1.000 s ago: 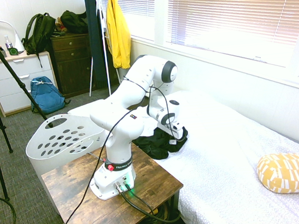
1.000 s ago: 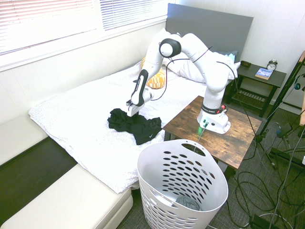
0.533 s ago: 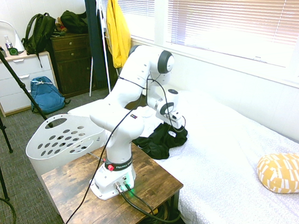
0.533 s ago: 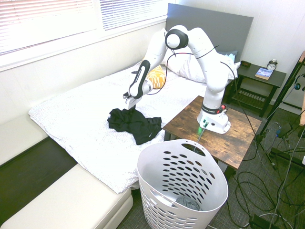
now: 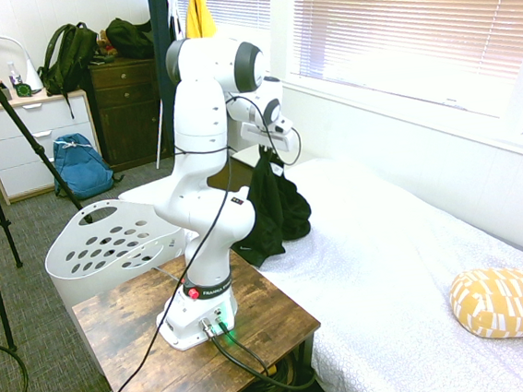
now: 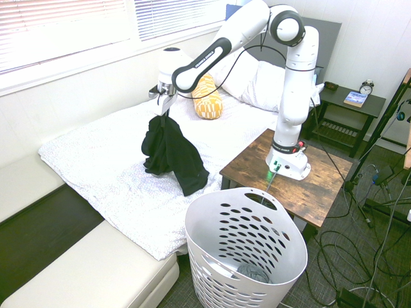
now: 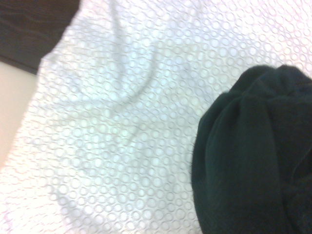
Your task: Put my clothes in the laundry bag
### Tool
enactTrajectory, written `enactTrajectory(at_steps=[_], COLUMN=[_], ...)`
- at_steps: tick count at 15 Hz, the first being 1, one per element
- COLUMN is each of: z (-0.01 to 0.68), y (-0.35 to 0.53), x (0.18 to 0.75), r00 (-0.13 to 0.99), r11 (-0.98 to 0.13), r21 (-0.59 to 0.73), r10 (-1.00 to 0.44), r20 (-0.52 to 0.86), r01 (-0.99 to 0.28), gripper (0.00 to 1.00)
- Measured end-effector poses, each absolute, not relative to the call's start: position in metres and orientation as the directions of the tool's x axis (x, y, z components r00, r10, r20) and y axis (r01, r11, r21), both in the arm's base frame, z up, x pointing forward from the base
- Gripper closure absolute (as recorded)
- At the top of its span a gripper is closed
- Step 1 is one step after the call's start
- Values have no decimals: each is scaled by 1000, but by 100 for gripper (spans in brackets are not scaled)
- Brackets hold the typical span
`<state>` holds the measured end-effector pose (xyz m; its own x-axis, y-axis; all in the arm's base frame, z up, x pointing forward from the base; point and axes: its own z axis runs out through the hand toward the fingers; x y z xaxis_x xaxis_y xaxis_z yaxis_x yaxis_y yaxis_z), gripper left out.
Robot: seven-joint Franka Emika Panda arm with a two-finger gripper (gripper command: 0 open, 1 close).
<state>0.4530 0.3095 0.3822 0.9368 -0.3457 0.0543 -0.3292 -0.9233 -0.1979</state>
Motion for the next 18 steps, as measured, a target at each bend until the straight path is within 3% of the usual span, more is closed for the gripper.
enactTrajectory(at_steps=[6, 12, 15, 18], z=[512, 635, 666, 649], y=[379, 412, 405, 422], x=[356, 151, 76, 8], r00=[976, 981, 969, 961], r11=[-958, -967, -958, -941], r21=[-232, -241, -233, -223], r10=[-193, 41, 113, 221], r20=[100, 189, 221, 164], r01=[-166, 87, 165, 254], gripper=[100, 100, 100, 100])
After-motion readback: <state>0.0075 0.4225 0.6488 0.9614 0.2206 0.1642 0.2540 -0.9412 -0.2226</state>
